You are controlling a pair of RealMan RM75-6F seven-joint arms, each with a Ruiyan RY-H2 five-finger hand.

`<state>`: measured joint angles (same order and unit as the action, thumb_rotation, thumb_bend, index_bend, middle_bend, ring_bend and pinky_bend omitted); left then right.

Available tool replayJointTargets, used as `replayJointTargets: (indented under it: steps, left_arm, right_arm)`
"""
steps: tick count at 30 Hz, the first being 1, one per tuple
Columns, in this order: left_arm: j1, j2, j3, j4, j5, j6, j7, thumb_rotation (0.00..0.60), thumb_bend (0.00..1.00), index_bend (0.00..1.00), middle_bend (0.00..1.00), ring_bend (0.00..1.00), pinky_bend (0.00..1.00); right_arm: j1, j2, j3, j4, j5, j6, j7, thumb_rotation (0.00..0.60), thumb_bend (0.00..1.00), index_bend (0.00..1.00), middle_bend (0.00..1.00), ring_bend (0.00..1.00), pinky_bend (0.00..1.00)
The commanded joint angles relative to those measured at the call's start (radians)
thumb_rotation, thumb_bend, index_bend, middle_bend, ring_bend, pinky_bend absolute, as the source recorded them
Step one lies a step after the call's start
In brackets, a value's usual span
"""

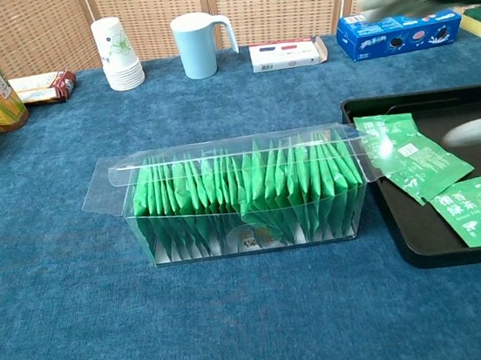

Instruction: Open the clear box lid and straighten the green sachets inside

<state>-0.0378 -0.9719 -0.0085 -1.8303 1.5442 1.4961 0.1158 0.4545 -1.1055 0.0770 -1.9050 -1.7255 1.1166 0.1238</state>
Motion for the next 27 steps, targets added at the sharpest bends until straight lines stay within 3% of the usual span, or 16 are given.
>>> replayJointTargets:
  steps: [1,11,19,27]
  left_arm:
    - [-0.003,0.000,-0.002,0.001,-0.006,-0.006,-0.003,0.597,0.16,0.19,0.11,0.13,0.33]
    - [0.003,-0.006,0.003,0.027,-0.031,-0.011,-0.027,0.598,0.16,0.19,0.11,0.13,0.33]
    - [-0.001,-0.018,0.004,0.053,-0.035,-0.020,-0.050,0.599,0.16,0.19,0.11,0.13,0.33]
    - [-0.006,-0.027,0.004,0.065,-0.037,-0.027,-0.059,0.598,0.16,0.19,0.11,0.13,0.33]
  right_arm:
    - [0.068,-0.042,0.025,-0.015,0.006,-0.086,-0.042,0.529,0.16,0.06,0.04,0.00,0.00]
    - [0.206,-0.165,0.089,0.038,0.154,-0.265,-0.222,0.530,0.16,0.07,0.04,0.00,0.00]
    - [0.245,-0.210,0.122,0.082,0.281,-0.279,-0.379,0.529,0.16,0.14,0.05,0.00,0.00]
    - [0.267,-0.227,0.133,0.093,0.354,-0.269,-0.432,0.529,0.16,0.15,0.05,0.00,0.00]
